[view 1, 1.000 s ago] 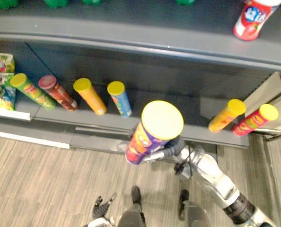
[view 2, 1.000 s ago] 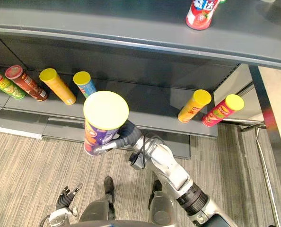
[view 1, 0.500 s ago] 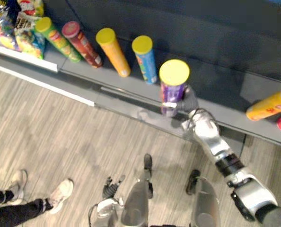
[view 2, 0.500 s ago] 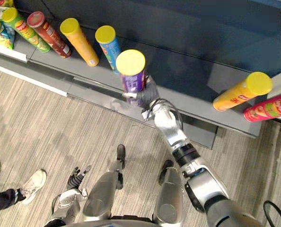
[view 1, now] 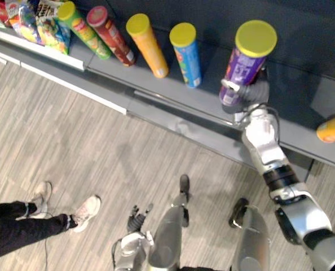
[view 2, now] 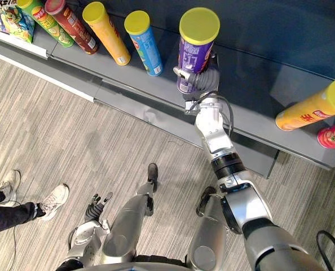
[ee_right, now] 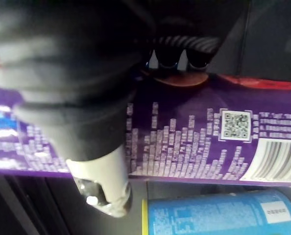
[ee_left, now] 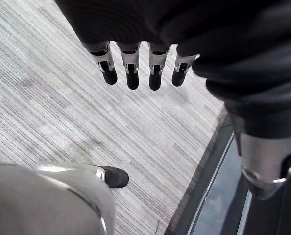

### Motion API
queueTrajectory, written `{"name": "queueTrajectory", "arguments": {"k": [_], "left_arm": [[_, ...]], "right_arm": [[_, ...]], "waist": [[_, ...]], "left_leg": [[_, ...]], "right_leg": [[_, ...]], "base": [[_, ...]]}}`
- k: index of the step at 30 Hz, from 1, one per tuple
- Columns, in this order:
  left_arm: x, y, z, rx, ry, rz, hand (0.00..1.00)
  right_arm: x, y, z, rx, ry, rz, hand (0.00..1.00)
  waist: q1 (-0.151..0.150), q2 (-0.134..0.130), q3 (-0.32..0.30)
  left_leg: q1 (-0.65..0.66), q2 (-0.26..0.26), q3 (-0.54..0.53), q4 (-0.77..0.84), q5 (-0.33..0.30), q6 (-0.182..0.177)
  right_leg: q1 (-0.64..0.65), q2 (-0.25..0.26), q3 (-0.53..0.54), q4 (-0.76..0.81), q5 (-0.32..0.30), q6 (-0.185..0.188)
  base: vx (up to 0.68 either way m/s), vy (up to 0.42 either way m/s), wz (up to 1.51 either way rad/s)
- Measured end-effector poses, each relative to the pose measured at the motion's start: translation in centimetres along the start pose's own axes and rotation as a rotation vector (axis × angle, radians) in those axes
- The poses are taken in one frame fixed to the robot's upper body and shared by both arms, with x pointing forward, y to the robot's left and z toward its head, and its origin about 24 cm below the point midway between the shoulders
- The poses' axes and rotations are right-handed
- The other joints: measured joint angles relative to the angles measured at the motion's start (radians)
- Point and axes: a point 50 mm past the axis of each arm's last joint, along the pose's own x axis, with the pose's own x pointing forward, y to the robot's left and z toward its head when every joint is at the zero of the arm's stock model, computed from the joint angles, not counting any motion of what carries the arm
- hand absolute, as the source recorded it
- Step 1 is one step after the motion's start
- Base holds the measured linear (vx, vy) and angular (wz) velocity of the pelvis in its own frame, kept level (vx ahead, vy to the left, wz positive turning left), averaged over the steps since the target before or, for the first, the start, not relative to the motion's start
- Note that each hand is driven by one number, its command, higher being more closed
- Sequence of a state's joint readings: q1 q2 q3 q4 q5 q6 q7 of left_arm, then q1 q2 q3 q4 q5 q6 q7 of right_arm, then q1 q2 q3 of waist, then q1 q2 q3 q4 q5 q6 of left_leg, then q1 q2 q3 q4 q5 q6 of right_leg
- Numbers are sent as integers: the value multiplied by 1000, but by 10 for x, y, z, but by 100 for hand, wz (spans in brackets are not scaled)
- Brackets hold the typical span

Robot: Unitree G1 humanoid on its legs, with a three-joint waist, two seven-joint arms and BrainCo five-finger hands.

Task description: Put the gum and the chips on the shelf.

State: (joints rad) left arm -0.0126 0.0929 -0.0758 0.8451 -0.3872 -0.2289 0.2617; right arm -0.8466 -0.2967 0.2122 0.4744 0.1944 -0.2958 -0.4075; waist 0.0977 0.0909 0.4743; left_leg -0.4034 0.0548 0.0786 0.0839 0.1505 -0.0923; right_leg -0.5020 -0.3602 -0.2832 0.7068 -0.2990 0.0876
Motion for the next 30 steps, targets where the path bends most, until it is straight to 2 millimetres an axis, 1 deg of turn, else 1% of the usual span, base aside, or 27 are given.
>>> {"name": "queueTrajectory", "arguments": {"k": [3,7,12,15,18,25,30], "left_arm": [[-1,-8,3,-24,-16,-17,0],[-1,-11,6,-38,-31,-23,0],[-2,-17,10,-70,-56,-32,0],[-2,-19,12,-84,-68,-30,0],[-2,-19,14,-89,-83,-25,0],[-1,-18,16,-120,-83,-12,0],[0,-20,19,-126,-90,-13,0]], "right_arm": [[3,-2,4,5,-19,-38,100],[4,-2,10,-47,-82,-75,100],[8,-12,19,-87,-149,-215,100],[8,-16,19,-86,-152,-258,100],[8,-20,21,-125,-183,-321,100],[17,-28,21,-190,-193,-365,100],[20,-36,20,-221,-196,-370,100]], "waist": [[3,7,4],[7,11,7],[27,24,11],[40,26,11],[45,35,15],[49,38,17],[62,43,18]], "left_leg": [[-33,1,1,46,-14,0],[-69,10,10,101,-43,3],[-124,27,26,150,-49,7],[-142,28,28,168,-54,8],[-171,33,25,183,-55,10],[-210,49,26,203,-54,10],[-236,70,27,236,-70,8]], "right_leg": [[-20,-6,-1,20,-4,-3],[-38,-9,-2,38,-11,-6],[-72,-10,-9,54,-12,-7],[-88,-12,-4,63,-12,-7],[-108,-10,-9,64,-11,-8],[-141,4,-7,64,-10,-9],[-155,22,-8,64,-10,-9]], "base": [[3,-100,1],[-21,-82,-1],[-24,-70,5],[-4,-59,0],[0,-63,1],[32,-71,-4],[45,-76,-8]]}}
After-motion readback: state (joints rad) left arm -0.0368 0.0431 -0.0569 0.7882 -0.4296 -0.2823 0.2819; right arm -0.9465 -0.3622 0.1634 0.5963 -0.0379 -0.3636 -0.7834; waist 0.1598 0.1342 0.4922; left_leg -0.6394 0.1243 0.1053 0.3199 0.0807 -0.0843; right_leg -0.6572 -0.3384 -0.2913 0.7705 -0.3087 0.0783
